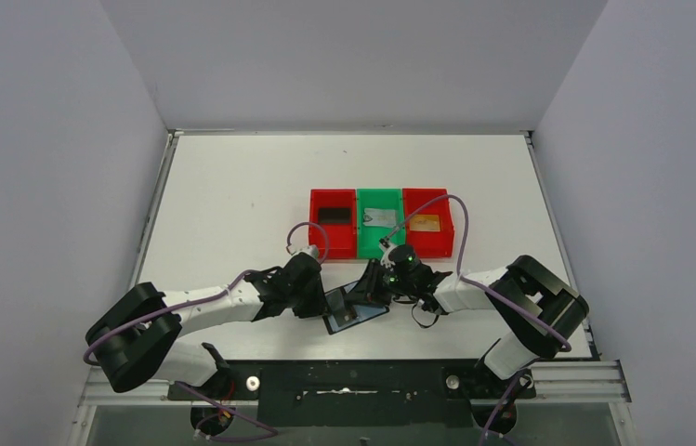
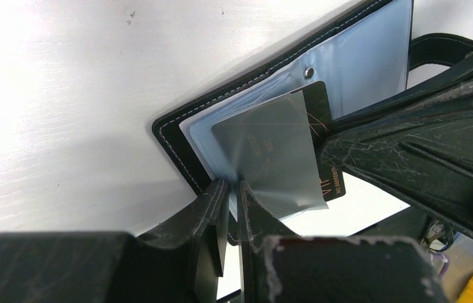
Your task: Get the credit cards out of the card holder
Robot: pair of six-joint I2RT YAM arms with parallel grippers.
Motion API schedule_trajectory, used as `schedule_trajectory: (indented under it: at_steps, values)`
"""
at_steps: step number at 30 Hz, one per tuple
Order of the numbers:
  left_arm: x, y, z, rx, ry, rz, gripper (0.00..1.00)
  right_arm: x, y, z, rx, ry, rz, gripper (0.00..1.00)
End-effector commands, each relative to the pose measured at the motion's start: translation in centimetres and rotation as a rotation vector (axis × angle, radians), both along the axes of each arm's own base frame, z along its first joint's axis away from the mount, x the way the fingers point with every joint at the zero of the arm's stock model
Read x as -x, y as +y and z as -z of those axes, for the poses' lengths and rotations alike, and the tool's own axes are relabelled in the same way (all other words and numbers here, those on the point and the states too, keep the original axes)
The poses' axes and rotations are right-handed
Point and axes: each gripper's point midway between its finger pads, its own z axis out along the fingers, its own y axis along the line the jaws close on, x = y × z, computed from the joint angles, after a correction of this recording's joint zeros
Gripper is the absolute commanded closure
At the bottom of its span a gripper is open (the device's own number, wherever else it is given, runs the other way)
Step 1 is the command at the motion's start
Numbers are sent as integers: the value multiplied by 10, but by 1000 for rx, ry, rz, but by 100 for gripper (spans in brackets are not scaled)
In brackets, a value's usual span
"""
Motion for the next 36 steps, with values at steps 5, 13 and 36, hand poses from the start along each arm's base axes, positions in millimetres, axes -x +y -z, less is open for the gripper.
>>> schedule_trajectory:
  at_steps: [5, 13, 36]
  values:
    - [1, 7, 4, -57, -3, 15, 90, -7, 3, -11, -16, -57, -1, 92]
    - [2, 8, 4, -57, -2, 15, 90, -13, -12, -11, 56, -99, 41, 94]
    - [1, 8, 0, -45, -11, 8, 91, -9, -7, -12, 49, -101, 32, 100]
